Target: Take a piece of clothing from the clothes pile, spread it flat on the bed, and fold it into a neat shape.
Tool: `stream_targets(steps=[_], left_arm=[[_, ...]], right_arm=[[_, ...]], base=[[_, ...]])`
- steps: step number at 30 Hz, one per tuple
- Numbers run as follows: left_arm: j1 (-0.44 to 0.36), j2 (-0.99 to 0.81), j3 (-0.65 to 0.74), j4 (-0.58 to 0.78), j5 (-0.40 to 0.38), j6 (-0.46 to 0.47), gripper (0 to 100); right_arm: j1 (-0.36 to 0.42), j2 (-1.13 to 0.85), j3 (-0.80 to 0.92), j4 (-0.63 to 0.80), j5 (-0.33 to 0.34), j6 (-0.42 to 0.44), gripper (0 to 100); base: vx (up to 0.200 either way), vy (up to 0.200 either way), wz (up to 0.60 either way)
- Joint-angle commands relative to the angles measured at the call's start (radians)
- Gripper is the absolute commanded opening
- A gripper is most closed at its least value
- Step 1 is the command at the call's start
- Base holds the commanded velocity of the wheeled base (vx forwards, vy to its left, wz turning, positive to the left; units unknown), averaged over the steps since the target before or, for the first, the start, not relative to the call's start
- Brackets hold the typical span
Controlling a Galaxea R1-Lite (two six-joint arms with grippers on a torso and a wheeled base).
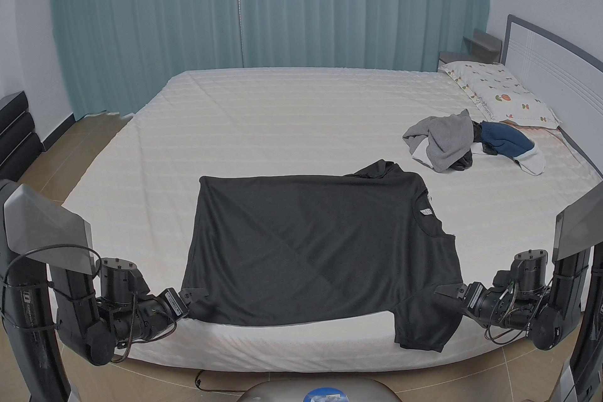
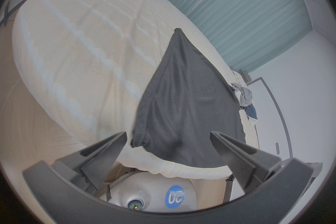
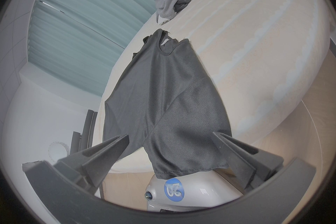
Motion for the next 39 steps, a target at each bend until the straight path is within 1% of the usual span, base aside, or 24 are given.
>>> stream_targets(steps=[1,8,9,14,18,22,23,25,26,28,30,39], left_arm=[[-0.017,0.038,-0.026,0.0,0.009,0.0,100],[-0.025,0.045,-0.026,0.0,0.015,0.008,100],[-0.027,0.045,-0.026,0.002,0.015,0.008,0],[-0.02,0.047,-0.015,0.0,0.032,0.008,0],[-0.017,0.053,-0.009,0.0,0.067,0.005,0],[-0.017,0.051,0.005,0.0,0.082,0.005,0],[-0.017,0.048,0.02,-0.002,0.082,0.005,0],[-0.017,0.047,0.028,-0.002,0.081,0.005,0],[-0.017,0.05,0.034,-0.002,0.081,0.009,0],[-0.016,0.053,0.036,-0.002,0.081,0.011,0],[-0.017,0.054,0.036,-0.002,0.081,0.009,0],[-0.016,0.054,0.036,-0.002,0.081,0.009,0]], right_arm=[[-0.003,0.003,-0.002,0.0,0.0,0.0,100],[-0.007,0.001,-0.002,-0.003,0.0,0.0,100],[-0.007,0.001,-0.002,-0.003,0.0,0.0,100],[-0.01,0.0,0.004,0.0,-0.001,0.0,100],[-0.018,-0.002,0.011,0.0,-0.003,-0.003,100],[-0.021,0.001,0.031,0.0,-0.003,-0.029,100],[-0.029,0.015,0.052,-0.002,-0.003,-0.081,100],[-0.033,0.04,0.066,-0.009,-0.003,-0.132,100],[-0.033,0.08,0.074,-0.022,-0.003,-0.19,100],[-0.033,0.122,0.077,-0.055,-0.003,-0.224,100],[-0.033,0.15,0.072,-0.077,-0.004,-0.233,100],[-0.038,0.161,0.012,-0.075,-0.001,-0.23,100]], base=[[0.0,0.0,0.0],[0.0,0.0,0.0],[0.0,0.0,0.0],[0.0,0.0,0.0],[0.0,0.0,0.0],[0.0,0.0,0.0],[0.0,0.0,0.0],[0.0,0.0,0.0],[0.0,0.0,0.0],[0.0,0.0,0.0],[0.0,0.0,0.0],[0.0,0.0,0.0]])
